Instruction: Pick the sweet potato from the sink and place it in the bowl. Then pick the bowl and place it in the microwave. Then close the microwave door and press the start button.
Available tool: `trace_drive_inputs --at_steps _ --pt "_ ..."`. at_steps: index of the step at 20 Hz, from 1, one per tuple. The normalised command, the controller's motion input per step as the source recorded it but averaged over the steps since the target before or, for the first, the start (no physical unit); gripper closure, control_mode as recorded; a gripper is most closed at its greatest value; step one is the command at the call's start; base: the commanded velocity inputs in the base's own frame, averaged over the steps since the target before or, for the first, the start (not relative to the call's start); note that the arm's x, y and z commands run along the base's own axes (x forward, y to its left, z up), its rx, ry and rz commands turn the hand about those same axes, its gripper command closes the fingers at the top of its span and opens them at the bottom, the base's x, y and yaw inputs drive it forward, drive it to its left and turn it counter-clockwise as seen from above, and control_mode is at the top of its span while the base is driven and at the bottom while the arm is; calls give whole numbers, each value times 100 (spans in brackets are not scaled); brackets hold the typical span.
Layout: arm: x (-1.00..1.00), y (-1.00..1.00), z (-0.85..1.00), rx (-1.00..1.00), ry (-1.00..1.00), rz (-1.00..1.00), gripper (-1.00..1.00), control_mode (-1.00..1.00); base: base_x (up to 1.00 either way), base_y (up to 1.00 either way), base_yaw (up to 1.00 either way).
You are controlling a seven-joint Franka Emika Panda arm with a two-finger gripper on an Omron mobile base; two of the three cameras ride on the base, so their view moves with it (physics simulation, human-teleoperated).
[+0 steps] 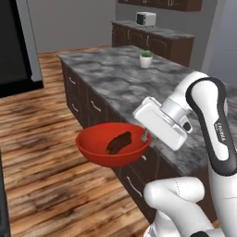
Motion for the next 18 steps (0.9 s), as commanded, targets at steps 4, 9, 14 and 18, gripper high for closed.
trace_drive_inputs --at_steps 4,9,14,18 --pt "0 0 0 0 0 0 100 100 52 0 -2" --pt "0 0 0 0 0 0 100 100 59 0 0" --pt "0 0 0 0 0 0 100 100 52 13 3" --pt "0 0 0 0 0 0 100 100 0 17 18"
